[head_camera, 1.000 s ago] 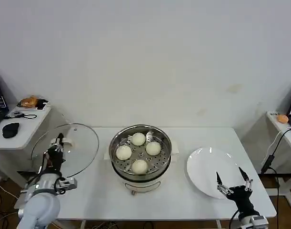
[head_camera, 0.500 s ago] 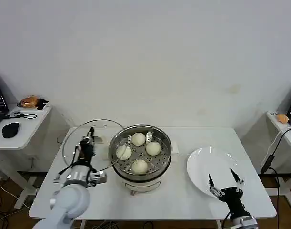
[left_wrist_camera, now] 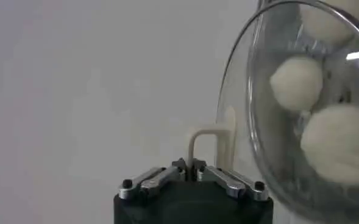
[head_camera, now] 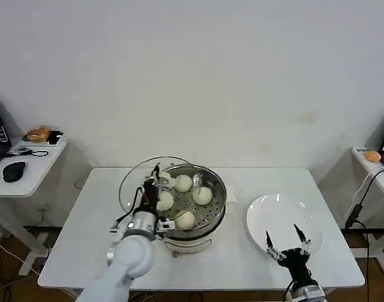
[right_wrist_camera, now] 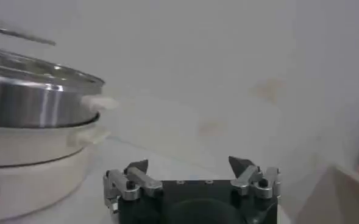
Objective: Take steamed baozi put them in steamer then cover it.
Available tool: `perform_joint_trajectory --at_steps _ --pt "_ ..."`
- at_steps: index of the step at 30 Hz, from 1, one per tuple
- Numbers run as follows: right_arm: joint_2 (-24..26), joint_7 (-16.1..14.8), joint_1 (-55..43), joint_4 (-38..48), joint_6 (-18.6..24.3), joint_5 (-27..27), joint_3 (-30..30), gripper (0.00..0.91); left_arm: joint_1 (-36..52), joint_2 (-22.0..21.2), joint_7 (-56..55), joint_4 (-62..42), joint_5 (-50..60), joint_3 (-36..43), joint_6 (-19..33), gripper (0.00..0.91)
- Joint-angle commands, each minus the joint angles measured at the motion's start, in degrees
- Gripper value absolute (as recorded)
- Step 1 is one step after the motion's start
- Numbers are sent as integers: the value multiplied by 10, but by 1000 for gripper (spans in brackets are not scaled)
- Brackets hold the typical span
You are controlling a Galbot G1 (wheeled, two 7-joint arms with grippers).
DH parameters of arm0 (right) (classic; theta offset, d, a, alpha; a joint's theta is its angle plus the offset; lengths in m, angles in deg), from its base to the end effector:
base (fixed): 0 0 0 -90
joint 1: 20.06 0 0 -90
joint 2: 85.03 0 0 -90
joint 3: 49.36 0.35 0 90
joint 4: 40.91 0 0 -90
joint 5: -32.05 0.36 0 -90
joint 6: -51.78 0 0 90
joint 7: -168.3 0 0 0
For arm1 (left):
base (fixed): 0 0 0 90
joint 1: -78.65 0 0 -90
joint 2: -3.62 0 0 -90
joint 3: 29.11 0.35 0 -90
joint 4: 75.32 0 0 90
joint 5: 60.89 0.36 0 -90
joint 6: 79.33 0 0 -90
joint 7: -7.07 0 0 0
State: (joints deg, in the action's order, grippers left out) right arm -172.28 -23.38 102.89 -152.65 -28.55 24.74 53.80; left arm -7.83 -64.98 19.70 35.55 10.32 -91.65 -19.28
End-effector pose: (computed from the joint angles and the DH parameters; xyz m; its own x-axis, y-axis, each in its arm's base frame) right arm 0.1575 -0.0864 -0.3556 -0.9965 -0.0466 0.0697 -0.0642 0.9587 -0.2769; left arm 0.3141 -0.0635 -0.2442 -0.9983 0.0578 0.0031 0.0076 0.0774 0.9970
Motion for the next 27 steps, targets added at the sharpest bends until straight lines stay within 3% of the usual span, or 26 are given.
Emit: perform_joint_trajectory --at_steps 1,27 --pt "-22 1 -2 7 4 -23 -8 907 31 -59 9 -40 34 43 -4 0" --pt "-25 1 -7 19 6 -26 -9 907 26 -76 9 -66 71 71 8 0"
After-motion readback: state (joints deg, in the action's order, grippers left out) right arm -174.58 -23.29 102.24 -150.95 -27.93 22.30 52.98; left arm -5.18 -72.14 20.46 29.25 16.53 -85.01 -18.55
